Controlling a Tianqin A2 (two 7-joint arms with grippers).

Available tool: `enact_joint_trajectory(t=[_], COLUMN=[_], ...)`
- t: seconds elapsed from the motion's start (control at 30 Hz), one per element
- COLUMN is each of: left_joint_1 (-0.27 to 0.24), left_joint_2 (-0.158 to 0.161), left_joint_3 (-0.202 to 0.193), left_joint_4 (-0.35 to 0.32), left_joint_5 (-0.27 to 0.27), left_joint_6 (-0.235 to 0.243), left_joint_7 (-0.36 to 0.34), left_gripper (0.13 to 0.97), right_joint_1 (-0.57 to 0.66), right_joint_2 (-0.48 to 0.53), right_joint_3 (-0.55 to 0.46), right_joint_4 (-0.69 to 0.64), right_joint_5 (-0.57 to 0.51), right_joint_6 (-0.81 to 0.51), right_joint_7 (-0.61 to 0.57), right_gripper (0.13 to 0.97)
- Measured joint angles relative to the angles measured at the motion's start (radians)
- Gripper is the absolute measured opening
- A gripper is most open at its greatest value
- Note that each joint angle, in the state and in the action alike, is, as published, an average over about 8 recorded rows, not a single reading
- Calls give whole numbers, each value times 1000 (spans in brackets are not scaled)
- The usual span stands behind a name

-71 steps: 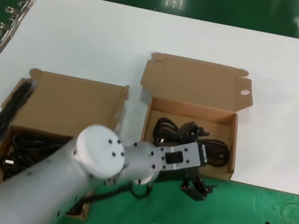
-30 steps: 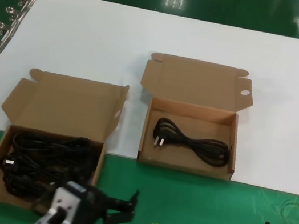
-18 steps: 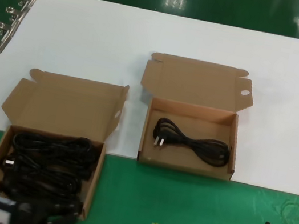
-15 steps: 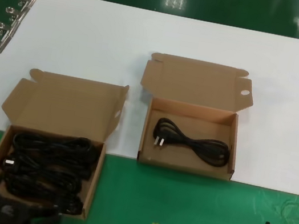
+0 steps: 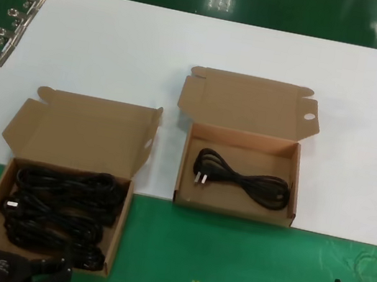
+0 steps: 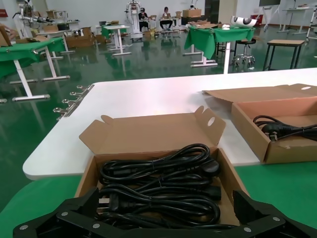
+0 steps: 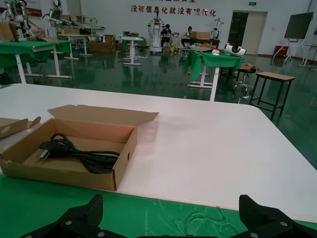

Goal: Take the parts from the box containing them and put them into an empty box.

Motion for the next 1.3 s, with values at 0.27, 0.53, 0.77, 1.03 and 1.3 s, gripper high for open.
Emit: enact_joint_trajectory(t=[0.27,0.53,0.77,1.03,1.3], left_joint_1=[0,0,0,0,0], left_joint_2=[0,0,0,0,0], left_joint_3=[0,0,0,0,0], left_joint_4=[0,0,0,0,0], left_joint_5=[0,0,0,0,0], left_joint_6=[0,0,0,0,0], left_joint_7=[0,0,0,0,0], left_gripper=[966,966,966,966,966], right_joint_1=[0,0,0,0,0], right_joint_2=[0,0,0,0,0], right_joint_3=[0,0,0,0,0], right_joint_4=[0,0,0,0,0], right_joint_5=[0,0,0,0,0], right_joint_6=[0,0,0,0,0], right_joint_7=[0,0,0,0,0], right_gripper=[966,966,966,966,966])
